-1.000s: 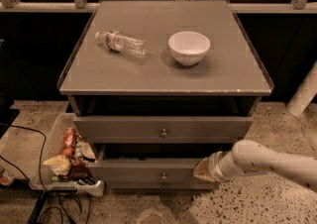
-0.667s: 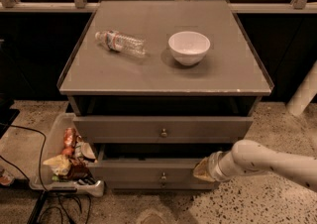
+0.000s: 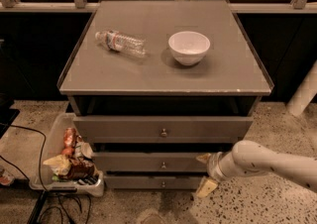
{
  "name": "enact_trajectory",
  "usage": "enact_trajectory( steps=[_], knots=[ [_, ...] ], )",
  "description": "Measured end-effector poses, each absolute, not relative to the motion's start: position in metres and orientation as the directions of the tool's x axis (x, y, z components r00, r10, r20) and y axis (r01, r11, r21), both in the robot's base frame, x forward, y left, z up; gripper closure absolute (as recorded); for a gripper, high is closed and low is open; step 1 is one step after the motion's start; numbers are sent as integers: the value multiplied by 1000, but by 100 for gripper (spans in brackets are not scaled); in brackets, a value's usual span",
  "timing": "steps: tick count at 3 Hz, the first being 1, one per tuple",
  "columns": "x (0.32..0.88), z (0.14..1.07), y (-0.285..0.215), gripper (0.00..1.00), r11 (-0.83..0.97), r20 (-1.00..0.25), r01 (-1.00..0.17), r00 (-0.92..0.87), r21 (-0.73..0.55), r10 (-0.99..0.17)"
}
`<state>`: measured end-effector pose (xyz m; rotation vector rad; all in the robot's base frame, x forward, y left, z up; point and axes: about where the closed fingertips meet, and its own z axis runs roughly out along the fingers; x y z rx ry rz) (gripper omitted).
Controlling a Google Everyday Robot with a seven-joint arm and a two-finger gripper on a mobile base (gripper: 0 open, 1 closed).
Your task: Close middle drawer
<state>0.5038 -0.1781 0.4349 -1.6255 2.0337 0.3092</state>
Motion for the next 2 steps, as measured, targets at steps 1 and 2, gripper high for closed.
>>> enact_trajectory(
  steps=[1,2],
  knots=[
    [504,435,-178,0,256,-522,-957,-150,-137,-840],
    [504,435,-178,0,256,-522,-957,-150,-137,-840]
  ],
)
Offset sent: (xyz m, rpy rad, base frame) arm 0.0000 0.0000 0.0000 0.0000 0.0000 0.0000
